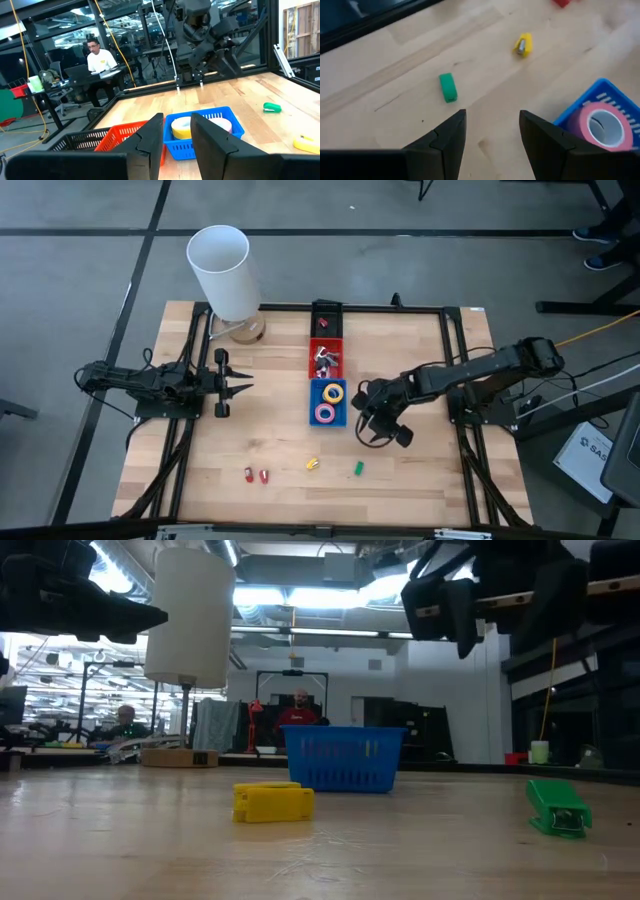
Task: Pick and place Stapler, Stapler remover, tape
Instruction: Put the green stapler into the black bin
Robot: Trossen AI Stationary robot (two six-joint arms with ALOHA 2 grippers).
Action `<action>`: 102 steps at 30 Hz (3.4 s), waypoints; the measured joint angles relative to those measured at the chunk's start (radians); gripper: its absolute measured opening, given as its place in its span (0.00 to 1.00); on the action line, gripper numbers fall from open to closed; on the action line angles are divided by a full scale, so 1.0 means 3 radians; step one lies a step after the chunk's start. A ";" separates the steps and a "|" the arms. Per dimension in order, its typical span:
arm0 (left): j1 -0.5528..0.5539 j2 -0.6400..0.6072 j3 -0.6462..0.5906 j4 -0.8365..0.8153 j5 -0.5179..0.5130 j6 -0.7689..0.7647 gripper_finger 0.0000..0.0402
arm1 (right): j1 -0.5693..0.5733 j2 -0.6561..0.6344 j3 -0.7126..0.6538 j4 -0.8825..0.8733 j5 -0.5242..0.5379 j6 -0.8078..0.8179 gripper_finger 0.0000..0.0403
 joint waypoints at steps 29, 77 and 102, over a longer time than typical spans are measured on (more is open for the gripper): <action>0.0000 0.0002 0.0000 0.0000 0.0000 0.0000 0.24 | 0.0901 0.1077 0.0335 0.0339 0.0657 -0.0070 0.46; -0.0001 0.0002 0.0000 0.0000 0.0000 0.0000 0.23 | 0.0814 0.1205 0.0840 -0.0119 0.0840 0.0105 0.19; 0.0000 0.0003 0.0000 0.0000 0.0000 0.0000 0.23 | -0.0239 0.0172 0.0880 -0.0128 0.0817 0.0002 0.19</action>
